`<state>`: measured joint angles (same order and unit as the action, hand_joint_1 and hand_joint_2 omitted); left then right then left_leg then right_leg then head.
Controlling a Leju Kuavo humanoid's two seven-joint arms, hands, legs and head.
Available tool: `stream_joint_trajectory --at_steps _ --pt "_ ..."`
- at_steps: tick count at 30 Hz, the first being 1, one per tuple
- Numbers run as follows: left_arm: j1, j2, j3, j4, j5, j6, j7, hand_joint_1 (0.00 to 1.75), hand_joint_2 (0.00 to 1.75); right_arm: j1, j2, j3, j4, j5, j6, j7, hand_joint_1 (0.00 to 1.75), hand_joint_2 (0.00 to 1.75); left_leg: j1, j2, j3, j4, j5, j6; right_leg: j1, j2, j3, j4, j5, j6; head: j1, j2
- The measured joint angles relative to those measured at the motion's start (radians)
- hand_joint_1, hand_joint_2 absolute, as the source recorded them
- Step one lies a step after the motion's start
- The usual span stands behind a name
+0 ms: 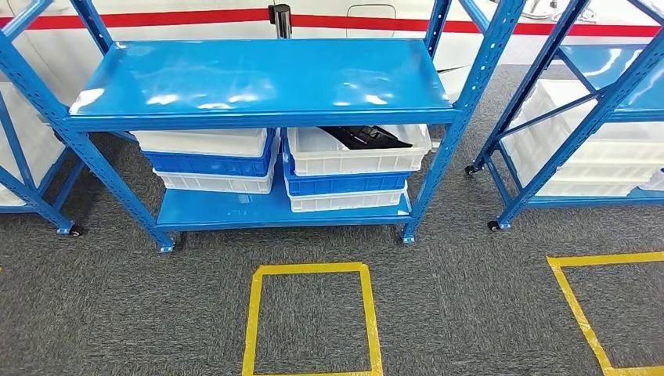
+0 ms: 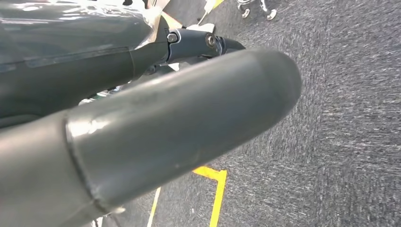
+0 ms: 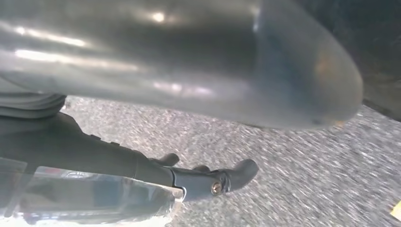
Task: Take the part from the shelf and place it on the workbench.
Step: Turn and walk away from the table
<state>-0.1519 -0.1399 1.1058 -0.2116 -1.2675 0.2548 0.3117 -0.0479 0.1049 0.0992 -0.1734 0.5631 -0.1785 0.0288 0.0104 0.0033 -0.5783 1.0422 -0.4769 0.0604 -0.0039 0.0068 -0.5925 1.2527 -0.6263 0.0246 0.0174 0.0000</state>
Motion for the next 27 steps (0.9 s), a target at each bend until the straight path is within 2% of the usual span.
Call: stream_joint_trajectory --at_steps 1,2,3,5,6,7,9,11,12,13,15,19,21,22,23,24,25,26,27 --pt "0.000 0.000 0.000 0.000 0.000 0.000 0.000 0.00 0.00 0.001 -0.001 0.000 0.000 0.000 0.001 0.000 0.00 0.00 -0.002 -0.002 0.003 0.000 -0.006 0.001 0.000 0.000 -0.032 0.032 -0.019 -0.001 0.000 0.000" --pt "0.001 0.000 0.000 0.000 0.000 0.000 0.000 0.00 0.00 0.004 -0.002 0.000 0.000 0.001 0.003 -0.001 0.00 0.00 -0.003 -0.004 0.009 0.000 -0.012 0.001 0.001 0.000 -0.049 0.033 -0.024 0.004 0.001 0.000" --pt "0.001 0.000 0.000 0.000 0.000 0.000 0.000 0.00 0.00 0.006 -0.002 0.000 0.000 0.002 0.004 -0.002 0.00 0.00 -0.005 -0.007 0.017 0.000 -0.019 0.001 0.002 0.000 -0.048 -0.001 -0.007 0.012 0.001 0.000" --pt "0.002 -0.002 0.000 0.000 0.000 0.000 0.000 0.00 0.00 0.010 -0.004 0.000 0.000 0.003 0.008 -0.004 0.00 0.00 -0.009 -0.010 0.036 0.001 -0.033 -0.002 0.006 0.000 -0.019 -0.127 0.076 0.025 0.000 0.000" --pt "0.001 -0.002 0.000 0.000 0.000 0.000 0.000 0.00 0.00 0.011 -0.005 0.000 0.000 0.004 0.010 -0.005 0.00 0.00 -0.010 -0.011 0.044 0.001 -0.041 -0.006 0.009 -0.001 -0.006 -0.175 0.102 0.020 -0.001 0.000" --pt "0.001 -0.003 0.000 0.001 0.000 0.000 0.000 0.00 0.00 0.010 -0.006 0.000 0.000 0.005 0.012 -0.005 0.00 0.00 -0.010 -0.011 0.050 0.000 -0.048 -0.012 0.013 -0.002 0.002 -0.203 0.117 0.010 -0.002 0.000" --pt "0.000 -0.003 0.000 0.001 0.000 0.001 -0.001 0.00 0.00 0.009 -0.007 0.000 0.000 0.005 0.014 -0.006 0.00 0.00 -0.010 -0.011 0.061 0.009 -0.051 -0.026 0.016 -0.002 0.012 -0.218 0.113 -0.018 -0.003 0.000" --pt "-0.001 -0.002 0.000 0.000 0.001 0.002 -0.001 0.00 0.00 0.009 -0.008 0.000 0.000 0.006 0.014 -0.007 0.00 0.00 -0.009 -0.009 0.065 0.030 -0.056 -0.038 0.004 0.000 0.041 -0.233 0.125 -0.036 -0.003 0.000" --pt "-0.002 -0.002 0.000 0.000 0.001 0.002 -0.001 0.00 0.00 0.010 -0.008 0.000 0.000 0.006 0.014 -0.007 0.00 0.00 -0.008 -0.008 0.057 0.050 -0.070 -0.043 -0.002 -0.001 0.055 -0.237 0.126 -0.042 -0.004 0.000" --pt "-0.002 -0.002 0.000 0.000 0.002 0.003 -0.001 0.00 0.00 0.009 -0.008 0.000 0.000 0.007 0.014 -0.008 0.00 0.00 -0.005 -0.008 0.042 0.081 -0.090 -0.047 -0.007 -0.001 0.066 -0.239 0.126 -0.046 -0.006 0.000" --pt "-0.003 -0.003 0.000 0.000 0.002 0.003 -0.001 0.00 0.00 0.007 -0.006 0.000 0.000 0.009 0.014 -0.009 0.00 0.00 -0.002 -0.008 0.013 0.135 -0.117 -0.052 -0.007 -0.001 0.072 -0.239 0.123 -0.050 -0.008 0.000" --pt "-0.003 -0.003 0.000 0.000 0.002 0.003 -0.002 0.00 0.00 0.007 -0.006 0.000 0.000 0.010 0.014 -0.009 0.00 0.00 -0.001 -0.008 0.003 0.151 -0.124 -0.053 -0.007 -0.001 0.072 -0.239 0.122 -0.051 -0.007 0.000" --pt "-0.003 -0.002 0.000 0.000 0.003 0.003 -0.002 0.00 0.00 0.006 -0.005 0.000 0.000 0.011 0.014 -0.010 0.00 0.00 0.001 -0.008 -0.037 0.205 -0.148 -0.058 -0.007 0.000 0.075 -0.239 0.118 -0.051 -0.008 0.000" --pt "-0.001 -0.002 0.000 0.000 0.003 0.006 -0.002 0.00 0.00 0.006 -0.005 0.000 0.000 0.012 0.014 -0.011 0.00 0.00 0.005 -0.007 -0.067 0.232 -0.155 -0.063 -0.008 0.001 0.080 -0.239 0.113 -0.049 -0.008 0.000" --pt "0.000 -0.002 0.000 0.000 0.003 0.016 -0.002 0.00 0.00 0.007 -0.005 0.000 0.000 0.016 0.014 -0.011 0.00 0.00 0.011 -0.003 -0.082 0.205 -0.118 -0.070 -0.010 0.002 0.093 -0.239 0.102 -0.044 -0.008 0.000" --pt "0.000 -0.002 0.000 0.000 0.001 0.031 -0.002 0.00 0.00 0.007 -0.005 0.000 0.000 0.021 0.014 -0.005 0.00 0.00 0.011 0.006 -0.080 0.151 -0.071 -0.068 -0.010 0.000 0.105 -0.240 0.086 -0.032 -0.010 0.000" --pt "0.001 -0.001 0.000 0.000 -0.002 0.045 -0.002 0.00 0.00 0.008 -0.005 0.000 0.000 0.026 0.014 0.001 0.00 0.00 0.010 0.014 -0.071 0.089 -0.022 -0.063 -0.009 -0.005 0.120 -0.244 0.071 -0.018 -0.012 0.000" --pt "0.000 -0.001 0.000 0.000 -0.005 0.058 -0.002 0.00 0.00 0.008 -0.005 0.000 0.000 0.030 0.014 0.006 0.00 0.00 0.010 0.019 -0.052 0.026 0.022 -0.053 -0.004 -0.011 0.133 -0.248 0.056 -0.004 -0.014 0.000" --pt "-0.002 -0.001 -0.001 0.000 -0.007 0.064 -0.003 0.00 0.00 0.006 -0.005 0.000 0.000 0.032 0.014 0.012 0.00 0.00 0.006 0.021 -0.044 0.014 0.024 -0.040 -0.001 -0.017 0.139 -0.247 0.046 0.008 -0.015 0.000"
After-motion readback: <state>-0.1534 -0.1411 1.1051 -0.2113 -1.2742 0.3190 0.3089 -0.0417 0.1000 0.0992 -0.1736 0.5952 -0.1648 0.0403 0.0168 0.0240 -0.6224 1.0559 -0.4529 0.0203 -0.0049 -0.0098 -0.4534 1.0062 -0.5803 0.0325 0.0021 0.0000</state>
